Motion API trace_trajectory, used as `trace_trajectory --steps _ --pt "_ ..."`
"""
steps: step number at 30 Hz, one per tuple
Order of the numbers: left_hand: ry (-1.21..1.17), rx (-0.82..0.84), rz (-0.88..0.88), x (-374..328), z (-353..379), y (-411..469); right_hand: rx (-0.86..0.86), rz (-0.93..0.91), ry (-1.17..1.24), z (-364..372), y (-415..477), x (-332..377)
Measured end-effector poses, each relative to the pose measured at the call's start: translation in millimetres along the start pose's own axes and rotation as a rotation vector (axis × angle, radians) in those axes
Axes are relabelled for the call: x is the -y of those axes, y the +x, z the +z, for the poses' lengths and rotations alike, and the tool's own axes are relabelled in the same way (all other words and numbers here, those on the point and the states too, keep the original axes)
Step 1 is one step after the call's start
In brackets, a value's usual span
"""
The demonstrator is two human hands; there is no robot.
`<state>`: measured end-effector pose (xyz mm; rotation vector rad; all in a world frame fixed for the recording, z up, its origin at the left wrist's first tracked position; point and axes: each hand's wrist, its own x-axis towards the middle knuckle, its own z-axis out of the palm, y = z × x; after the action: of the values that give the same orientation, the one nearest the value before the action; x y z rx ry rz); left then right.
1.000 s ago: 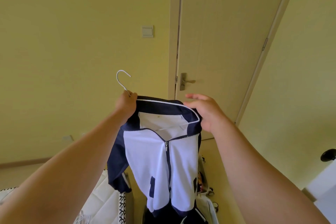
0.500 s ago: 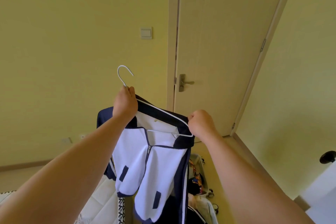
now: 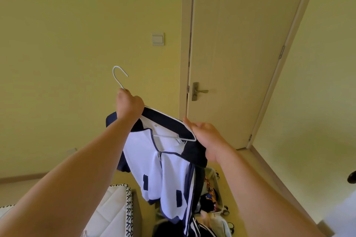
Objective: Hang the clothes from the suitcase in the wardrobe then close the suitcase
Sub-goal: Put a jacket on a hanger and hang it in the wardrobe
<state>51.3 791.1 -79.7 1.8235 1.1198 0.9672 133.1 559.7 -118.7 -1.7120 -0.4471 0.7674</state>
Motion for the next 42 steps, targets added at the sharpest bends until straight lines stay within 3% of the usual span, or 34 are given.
trace_trajectory --steps 6,11,16,19,24,26,29,32,36,38,40,42 --pt "0.017 -0.008 -0.029 7 -5 10 0.186 -0.124 0.179 -7 2 1" --pt "0.079 0.054 0.057 10 -5 12 0.206 -0.047 0.360 -16 -7 11" --pt "0.195 0.087 0.257 10 1 6 -0.152 -0.066 -0.146 -14 -8 22" --pt "0.263 0.084 0.318 -2 10 -7 -0.259 -0.105 -0.246 -6 -9 25" --pt "0.411 0.147 0.423 -17 19 -25 -0.300 -0.251 -0.251 11 -13 25" --pt "0.402 0.180 0.449 -19 22 -30 -0.191 -0.301 -0.353 15 -14 25" --pt "0.331 0.172 0.460 -21 24 -36 -0.070 -0.189 -0.592 15 -15 25" --pt "0.264 0.155 0.413 -20 23 -38 -0.197 -0.093 -0.798 7 -12 24" --pt "0.213 0.130 0.389 -20 20 -35 -0.266 -0.046 -0.794 0 -5 18" --pt "0.179 0.111 0.369 -21 19 -32 -0.277 -0.017 -0.932 -1 -6 20" --pt "0.149 0.103 0.363 -22 20 -32 -0.281 -0.065 -1.132 2 -7 19" --pt "0.139 0.108 0.393 -24 22 -32 -0.286 -0.221 -1.147 7 -5 17"
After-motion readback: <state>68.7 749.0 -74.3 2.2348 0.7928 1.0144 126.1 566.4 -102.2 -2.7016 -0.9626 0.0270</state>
